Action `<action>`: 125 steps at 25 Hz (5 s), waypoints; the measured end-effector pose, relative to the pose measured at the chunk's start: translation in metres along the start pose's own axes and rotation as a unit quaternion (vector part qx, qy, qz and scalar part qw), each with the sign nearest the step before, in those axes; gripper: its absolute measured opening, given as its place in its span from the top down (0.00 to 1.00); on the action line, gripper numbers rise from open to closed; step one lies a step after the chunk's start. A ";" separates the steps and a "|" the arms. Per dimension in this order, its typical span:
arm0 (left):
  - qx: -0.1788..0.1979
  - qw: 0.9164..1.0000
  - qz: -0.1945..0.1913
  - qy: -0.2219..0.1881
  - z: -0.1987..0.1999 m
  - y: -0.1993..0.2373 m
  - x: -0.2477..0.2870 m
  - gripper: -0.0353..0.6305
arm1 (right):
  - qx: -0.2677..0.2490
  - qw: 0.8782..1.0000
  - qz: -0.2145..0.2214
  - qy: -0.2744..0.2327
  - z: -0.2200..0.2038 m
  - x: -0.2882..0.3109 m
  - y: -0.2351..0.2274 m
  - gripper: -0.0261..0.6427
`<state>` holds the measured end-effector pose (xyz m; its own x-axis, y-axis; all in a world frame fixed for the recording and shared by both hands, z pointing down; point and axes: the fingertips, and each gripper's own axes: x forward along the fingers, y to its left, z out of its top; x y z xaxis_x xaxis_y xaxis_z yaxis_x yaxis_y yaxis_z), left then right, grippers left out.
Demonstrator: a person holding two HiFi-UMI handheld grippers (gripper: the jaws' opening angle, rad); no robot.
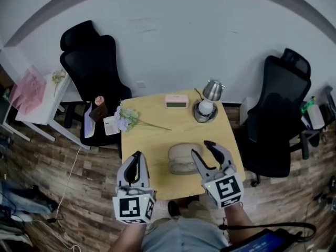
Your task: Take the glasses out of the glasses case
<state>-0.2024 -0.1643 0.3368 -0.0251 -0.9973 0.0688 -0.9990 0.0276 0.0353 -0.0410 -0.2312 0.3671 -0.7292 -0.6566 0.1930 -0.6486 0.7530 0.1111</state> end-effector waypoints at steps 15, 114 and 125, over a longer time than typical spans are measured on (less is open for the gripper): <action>-0.017 0.995 0.043 0.090 -0.065 0.009 0.035 0.94 | 0.011 0.986 0.125 0.113 -0.100 0.041 0.014 0.71; -0.008 0.995 0.079 0.058 -0.037 0.024 0.032 0.94 | -0.120 0.958 0.173 0.194 -0.142 0.042 0.009 0.92; 0.007 0.998 0.053 0.021 -0.003 0.014 0.045 0.94 | -0.099 0.978 0.103 0.154 -0.098 0.034 -0.025 0.92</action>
<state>-0.2174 -0.2090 0.3435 -0.1292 -0.9852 0.1123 -0.9913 0.1313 0.0121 -0.0282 -0.2684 0.4668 -0.7195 -0.4689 0.5123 -0.4183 0.8815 0.2192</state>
